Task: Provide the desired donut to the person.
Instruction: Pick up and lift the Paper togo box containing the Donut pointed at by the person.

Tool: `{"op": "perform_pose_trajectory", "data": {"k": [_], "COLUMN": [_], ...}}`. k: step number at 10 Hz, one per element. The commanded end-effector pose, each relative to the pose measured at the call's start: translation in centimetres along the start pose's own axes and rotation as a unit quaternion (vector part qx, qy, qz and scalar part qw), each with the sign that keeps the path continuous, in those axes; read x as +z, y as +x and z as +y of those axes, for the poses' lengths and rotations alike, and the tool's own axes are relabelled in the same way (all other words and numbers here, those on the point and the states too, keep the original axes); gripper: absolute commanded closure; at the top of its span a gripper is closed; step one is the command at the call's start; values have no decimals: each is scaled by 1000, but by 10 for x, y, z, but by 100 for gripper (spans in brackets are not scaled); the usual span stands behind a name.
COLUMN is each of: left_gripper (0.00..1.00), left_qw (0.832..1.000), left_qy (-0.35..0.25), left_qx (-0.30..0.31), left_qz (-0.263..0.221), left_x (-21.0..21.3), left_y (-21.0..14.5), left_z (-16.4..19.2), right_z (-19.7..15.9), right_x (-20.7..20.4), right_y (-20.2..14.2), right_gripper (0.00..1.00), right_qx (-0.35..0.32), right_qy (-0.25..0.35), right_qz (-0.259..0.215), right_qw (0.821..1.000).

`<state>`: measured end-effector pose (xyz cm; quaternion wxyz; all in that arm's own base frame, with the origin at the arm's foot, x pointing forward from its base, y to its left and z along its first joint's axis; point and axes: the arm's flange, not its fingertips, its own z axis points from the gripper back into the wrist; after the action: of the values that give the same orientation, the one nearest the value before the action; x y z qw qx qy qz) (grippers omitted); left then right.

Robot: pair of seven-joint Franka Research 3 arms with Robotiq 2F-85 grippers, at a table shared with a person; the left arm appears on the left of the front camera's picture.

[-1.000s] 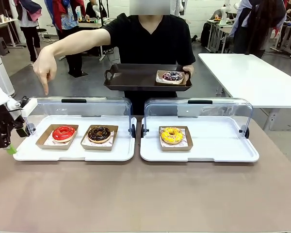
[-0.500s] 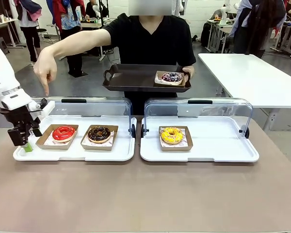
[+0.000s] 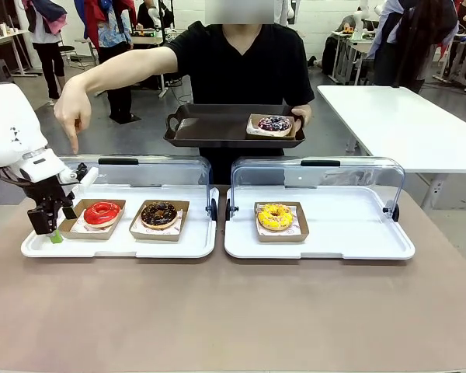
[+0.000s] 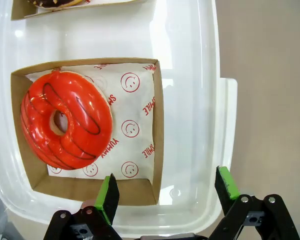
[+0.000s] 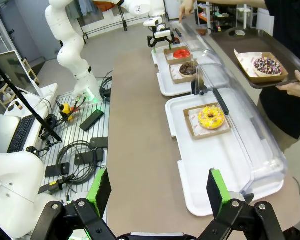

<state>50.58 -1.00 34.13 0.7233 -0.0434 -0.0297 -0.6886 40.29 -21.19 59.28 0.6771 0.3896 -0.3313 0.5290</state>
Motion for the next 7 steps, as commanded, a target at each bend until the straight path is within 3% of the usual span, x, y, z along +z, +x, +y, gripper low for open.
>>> {"op": "perform_pose_trajectory", "data": {"k": [1,7], "left_gripper": [0,0], "left_qw": [999,999], "left_qy": [10,25], "left_qx": [-26,-33], "left_qz": [15,25], "left_x": [-5,-25], "left_y": [-4,-7], "left_z": [5,2], "right_z": [1,1], "right_x": [-2,-2], "right_y": [0,0], "right_gripper": [0,0], "right_qx": [-2,-2], "right_qy": [2,2], "right_qz": [-3,-3], "right_qw": [1000,1000]}}
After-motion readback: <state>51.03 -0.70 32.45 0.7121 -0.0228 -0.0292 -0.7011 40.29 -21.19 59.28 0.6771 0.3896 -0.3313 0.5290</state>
